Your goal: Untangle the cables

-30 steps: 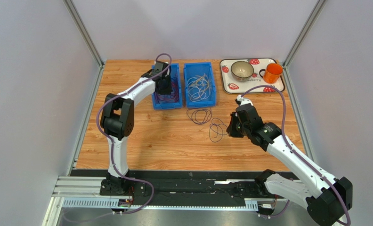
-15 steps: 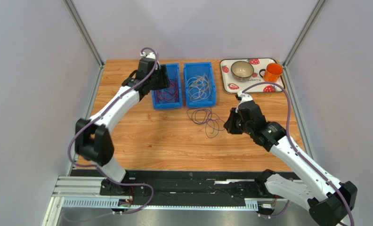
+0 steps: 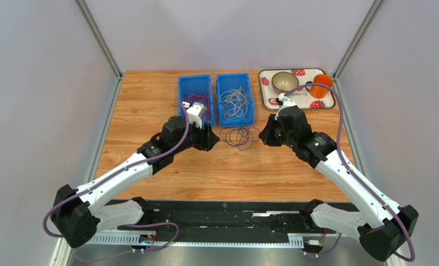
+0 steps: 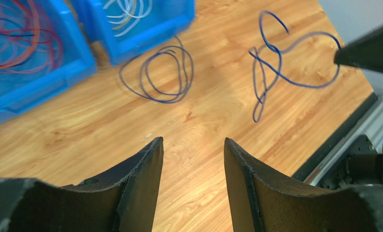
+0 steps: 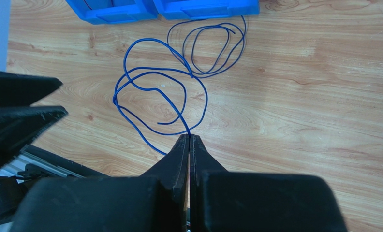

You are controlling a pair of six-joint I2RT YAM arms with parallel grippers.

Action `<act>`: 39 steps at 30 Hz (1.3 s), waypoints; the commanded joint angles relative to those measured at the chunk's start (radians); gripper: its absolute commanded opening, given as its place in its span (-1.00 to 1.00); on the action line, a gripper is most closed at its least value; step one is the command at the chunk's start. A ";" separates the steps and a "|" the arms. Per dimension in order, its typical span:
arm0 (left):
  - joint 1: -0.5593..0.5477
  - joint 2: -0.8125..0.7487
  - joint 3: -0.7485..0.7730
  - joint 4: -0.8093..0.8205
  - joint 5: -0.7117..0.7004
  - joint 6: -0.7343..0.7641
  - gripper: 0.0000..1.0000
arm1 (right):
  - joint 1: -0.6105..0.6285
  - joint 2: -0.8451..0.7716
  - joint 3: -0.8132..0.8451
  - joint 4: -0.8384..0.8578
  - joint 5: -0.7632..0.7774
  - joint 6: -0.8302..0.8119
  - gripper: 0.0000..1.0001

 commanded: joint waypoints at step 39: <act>-0.124 0.081 0.161 -0.089 -0.437 0.143 -1.00 | -0.039 -0.133 0.086 -0.160 0.358 0.023 -1.00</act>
